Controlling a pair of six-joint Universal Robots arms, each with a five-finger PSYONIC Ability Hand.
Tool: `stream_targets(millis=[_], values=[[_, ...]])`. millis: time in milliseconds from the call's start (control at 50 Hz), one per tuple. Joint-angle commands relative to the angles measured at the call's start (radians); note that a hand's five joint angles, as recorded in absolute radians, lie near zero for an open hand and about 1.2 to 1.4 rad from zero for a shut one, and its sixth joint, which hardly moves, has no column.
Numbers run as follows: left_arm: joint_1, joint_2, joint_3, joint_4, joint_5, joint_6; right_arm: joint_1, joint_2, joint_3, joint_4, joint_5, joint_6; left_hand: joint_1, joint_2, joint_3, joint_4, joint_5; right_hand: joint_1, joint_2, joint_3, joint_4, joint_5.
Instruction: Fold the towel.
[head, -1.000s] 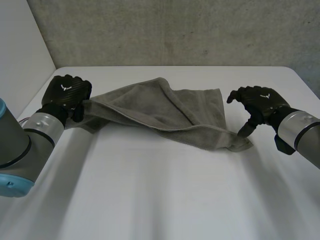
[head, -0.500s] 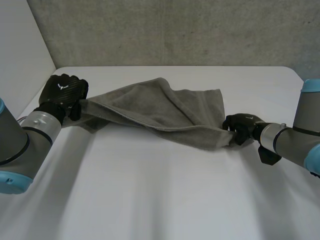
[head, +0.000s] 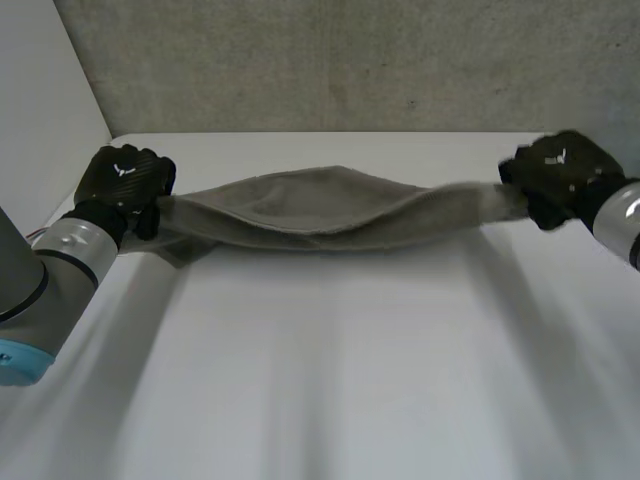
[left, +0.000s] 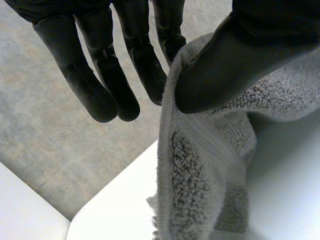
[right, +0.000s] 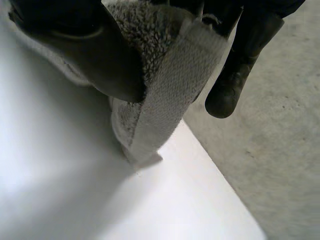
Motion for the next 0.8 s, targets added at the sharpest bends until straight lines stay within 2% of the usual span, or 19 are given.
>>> stream_targets(millis=[20,80,180,300,440,560,660,800], values=[[0.017,0.046,-0.025,-0.176,0.107,0.152,-0.028,-0.107,0.151,0.022,0.048,-0.42,-0.069,-0.125,-0.153,-0.13,-0.269,0.056,0.072,0.057,0.053,0.056],[0.034,0.072,-0.028,-0.239,0.124,0.215,-0.047,-0.158,0.17,0.011,0.046,-0.431,-0.069,-0.125,-0.153,-0.13,-0.269,0.056,0.072,0.057,0.053,0.056],[0.05,0.124,-0.028,-0.276,0.127,0.257,-0.117,-0.206,0.175,0.0,0.045,-0.425,-0.069,-0.125,-0.153,-0.13,-0.269,0.056,0.072,0.057,0.053,0.056],[0.066,0.167,-0.025,-0.274,0.128,0.254,-0.147,-0.235,0.168,-0.05,0.053,-0.343,-0.069,-0.125,-0.153,-0.13,-0.269,0.056,0.072,0.057,0.053,0.056],[0.037,0.149,-0.031,-0.273,0.124,0.248,-0.137,-0.224,0.179,-0.039,0.051,-0.29,-0.069,-0.125,-0.153,-0.13,-0.269,0.056,0.072,0.057,0.053,0.056],[-0.012,0.022,-0.016,-0.268,0.119,0.251,-0.09,-0.126,0.176,-0.03,0.06,-0.281,-0.069,-0.125,-0.153,-0.13,-0.269,0.056,0.072,0.057,0.053,0.056],[-0.015,-0.087,0.044,-0.24,0.113,0.251,-0.053,-0.057,0.159,-0.01,0.076,-0.283,-0.069,-0.125,-0.153,-0.13,-0.269,0.056,0.072,0.057,0.053,0.056],[-0.028,-0.224,0.176,-0.23,0.112,0.249,-0.032,0.108,0.054,0.025,0.138,-0.232,-0.069,-0.125,-0.153,-0.13,-0.269,0.056,0.072,0.057,0.053,0.056]])
